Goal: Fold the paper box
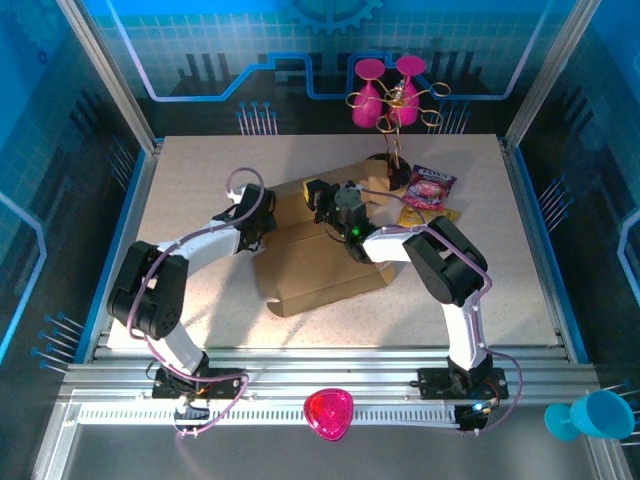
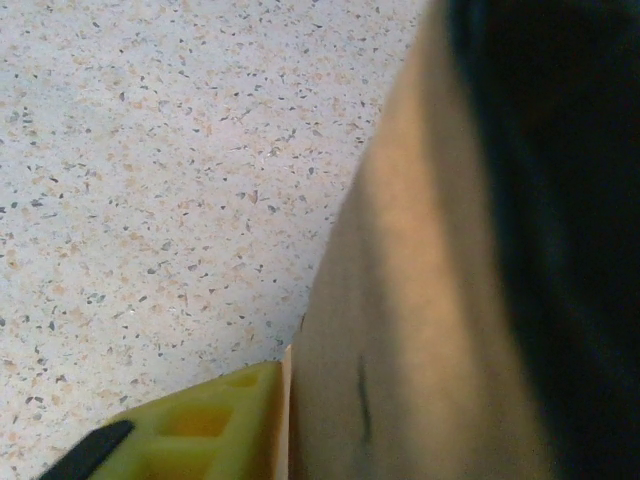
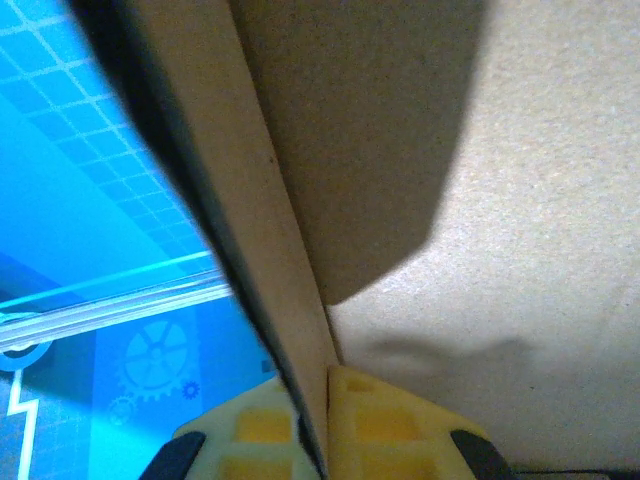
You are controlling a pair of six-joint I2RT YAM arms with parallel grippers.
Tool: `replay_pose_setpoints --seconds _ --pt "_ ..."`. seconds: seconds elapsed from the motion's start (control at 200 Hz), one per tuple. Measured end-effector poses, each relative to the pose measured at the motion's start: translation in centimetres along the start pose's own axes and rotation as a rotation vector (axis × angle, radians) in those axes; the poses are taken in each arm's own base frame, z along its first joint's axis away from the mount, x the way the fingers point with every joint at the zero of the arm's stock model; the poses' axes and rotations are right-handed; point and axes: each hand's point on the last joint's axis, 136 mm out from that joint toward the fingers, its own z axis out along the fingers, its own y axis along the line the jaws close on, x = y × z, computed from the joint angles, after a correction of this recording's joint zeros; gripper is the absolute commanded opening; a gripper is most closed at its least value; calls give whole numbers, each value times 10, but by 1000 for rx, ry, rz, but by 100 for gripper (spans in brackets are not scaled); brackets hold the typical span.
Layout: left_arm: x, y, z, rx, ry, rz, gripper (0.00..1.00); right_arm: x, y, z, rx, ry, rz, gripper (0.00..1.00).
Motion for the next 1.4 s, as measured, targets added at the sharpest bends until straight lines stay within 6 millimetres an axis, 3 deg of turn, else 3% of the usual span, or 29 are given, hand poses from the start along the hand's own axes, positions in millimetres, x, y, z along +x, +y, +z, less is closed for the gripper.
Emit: replay_pose_setpoints --seconds 0.165,0.275,0.365,0.56,0.745,0.971,1.156,1.401 --pt "1 2 1 -29 -19 -2 5 0 0 0 1 1 6 0" --pt "3 3 0 -44 -37 4 0 0 1 1 2 4 12 0" --pt "3 4 -1 -44 -55 5 0 0 1 1 2 7 14 0" --pt "5 4 -2 -34 -84 0 15 2 2 1 -1 25 14 0" --pt "8 3 -3 -19 -114 0 22 1 -2 -5 -15 43 14 0" --pt "16 0 -6 -31 -122 23 24 -1 -3 -12 -38 71 12 0" --pt "21 0 -7 -67 -122 1 20 -4 -3 -15 -53 86 16 0" --pt "22 -1 -5 -111 -148 -60 1 -5 -3 -15 -58 102 31 0"
